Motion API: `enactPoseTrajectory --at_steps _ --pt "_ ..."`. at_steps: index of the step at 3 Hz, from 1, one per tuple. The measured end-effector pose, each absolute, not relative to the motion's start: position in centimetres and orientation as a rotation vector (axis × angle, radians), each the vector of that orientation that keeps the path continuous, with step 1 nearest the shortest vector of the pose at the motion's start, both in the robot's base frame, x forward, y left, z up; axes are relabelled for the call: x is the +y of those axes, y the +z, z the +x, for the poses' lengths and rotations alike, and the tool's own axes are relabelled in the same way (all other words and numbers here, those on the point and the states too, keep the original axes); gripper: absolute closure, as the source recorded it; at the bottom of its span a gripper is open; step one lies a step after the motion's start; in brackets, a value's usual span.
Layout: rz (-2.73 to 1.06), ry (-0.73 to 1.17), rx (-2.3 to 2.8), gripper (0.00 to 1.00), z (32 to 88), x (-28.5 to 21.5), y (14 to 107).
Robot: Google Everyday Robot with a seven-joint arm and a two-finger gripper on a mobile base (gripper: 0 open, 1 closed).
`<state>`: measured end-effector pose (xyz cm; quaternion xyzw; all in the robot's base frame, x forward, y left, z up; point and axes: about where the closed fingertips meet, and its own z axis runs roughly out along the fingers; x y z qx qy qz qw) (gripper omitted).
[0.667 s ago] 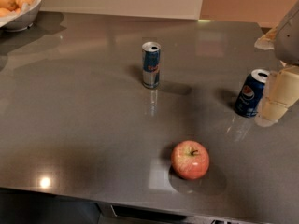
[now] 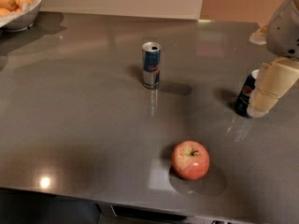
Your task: Move redbull can near apple
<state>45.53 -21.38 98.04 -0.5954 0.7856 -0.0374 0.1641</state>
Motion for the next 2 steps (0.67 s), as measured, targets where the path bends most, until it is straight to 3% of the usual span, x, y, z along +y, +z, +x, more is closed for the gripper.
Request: enactPoseTrajectory --at_steps 2 --pt "-1.607 -0.079 2.223 0.00 53.0 -20.0 97.9"
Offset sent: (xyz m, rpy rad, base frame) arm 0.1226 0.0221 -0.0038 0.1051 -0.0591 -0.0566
